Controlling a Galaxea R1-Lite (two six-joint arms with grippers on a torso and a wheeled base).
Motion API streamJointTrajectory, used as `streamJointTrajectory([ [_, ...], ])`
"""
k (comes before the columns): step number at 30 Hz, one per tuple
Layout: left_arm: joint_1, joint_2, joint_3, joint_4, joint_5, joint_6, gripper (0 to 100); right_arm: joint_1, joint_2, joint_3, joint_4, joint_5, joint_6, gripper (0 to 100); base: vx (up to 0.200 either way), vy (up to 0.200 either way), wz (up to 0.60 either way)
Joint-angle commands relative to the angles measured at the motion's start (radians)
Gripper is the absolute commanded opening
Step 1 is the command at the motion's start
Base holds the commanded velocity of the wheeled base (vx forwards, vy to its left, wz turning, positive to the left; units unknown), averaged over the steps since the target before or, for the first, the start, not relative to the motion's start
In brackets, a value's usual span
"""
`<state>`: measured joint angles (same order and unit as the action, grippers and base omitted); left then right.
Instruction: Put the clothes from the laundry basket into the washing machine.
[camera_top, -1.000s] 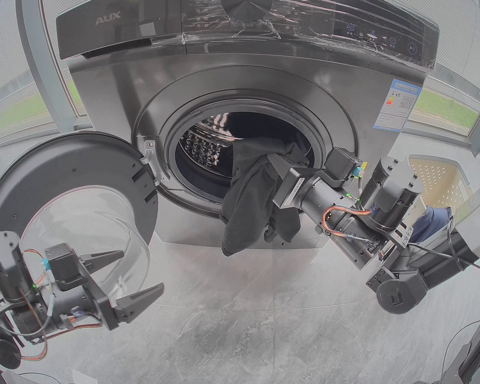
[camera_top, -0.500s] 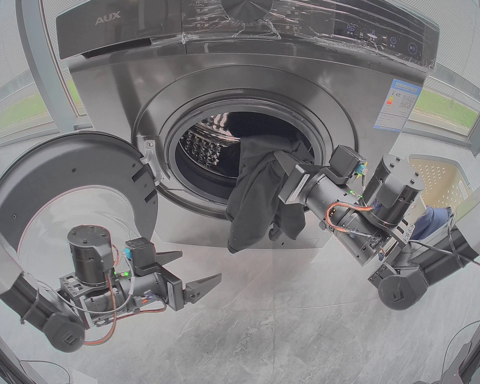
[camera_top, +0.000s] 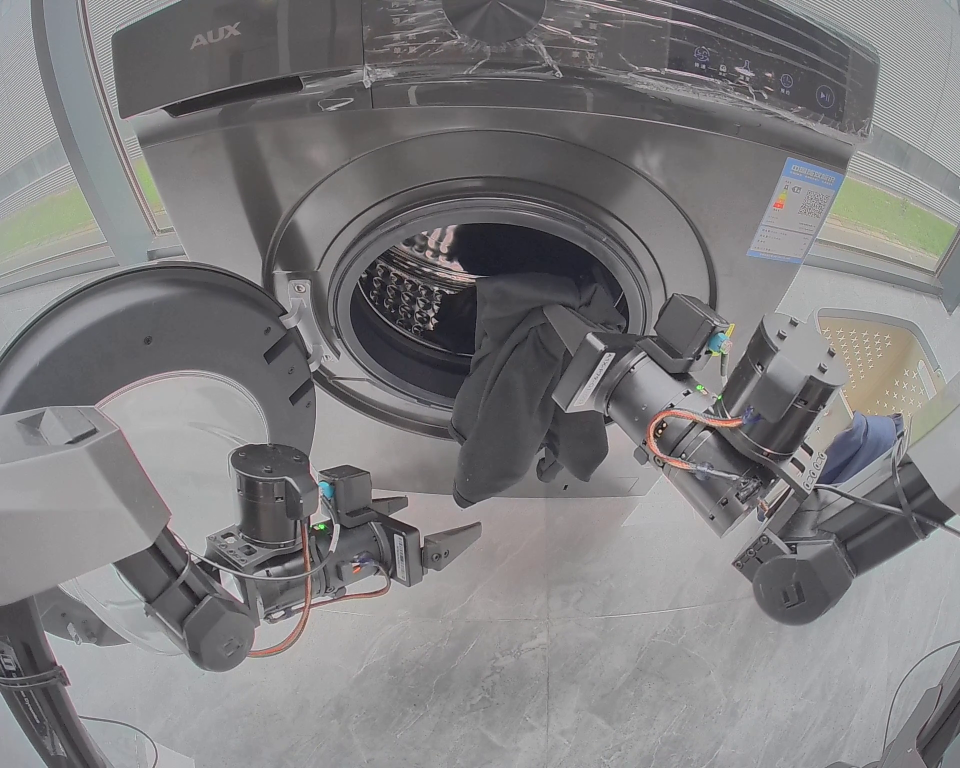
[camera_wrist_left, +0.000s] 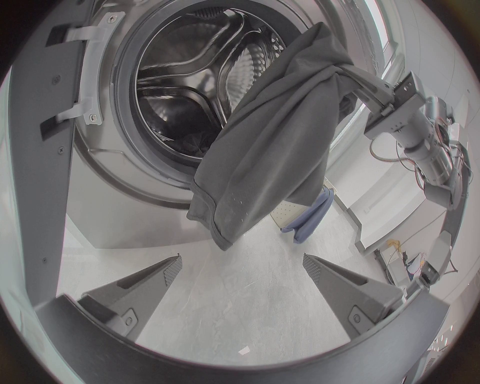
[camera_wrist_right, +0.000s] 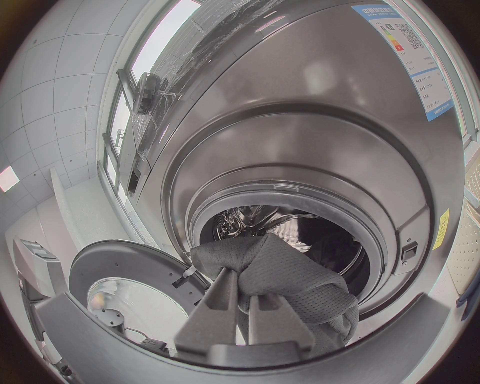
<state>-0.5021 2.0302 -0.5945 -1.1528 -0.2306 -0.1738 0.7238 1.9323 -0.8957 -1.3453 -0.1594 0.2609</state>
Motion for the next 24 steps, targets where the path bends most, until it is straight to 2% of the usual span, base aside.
streamJointTrajectory([
  [1, 0.002, 0.051, -0.061, -0.007, 0.001, -0.03, 100, 0.002, -0.003, 0.006, -0.002, 0.0, 0.0, 0, 0.0, 0.0, 0.0],
  [4, 0.001, 0.068, -0.091, -0.007, 0.004, -0.047, 100, 0.008, -0.004, 0.009, -0.002, 0.0, 0.0, 0, 0.0, 0.0, 0.0],
  [14, 0.001, 0.137, -0.163, -0.008, 0.001, -0.044, 100, 0.011, -0.003, 0.011, -0.003, 0.0, -0.002, 0, 0.0, 0.0, 0.0],
  [24, 0.001, 0.203, -0.228, -0.045, -0.001, -0.046, 100, 0.049, -0.004, 0.014, -0.006, 0.0, -0.003, 0, 0.0, 0.0, 0.0],
])
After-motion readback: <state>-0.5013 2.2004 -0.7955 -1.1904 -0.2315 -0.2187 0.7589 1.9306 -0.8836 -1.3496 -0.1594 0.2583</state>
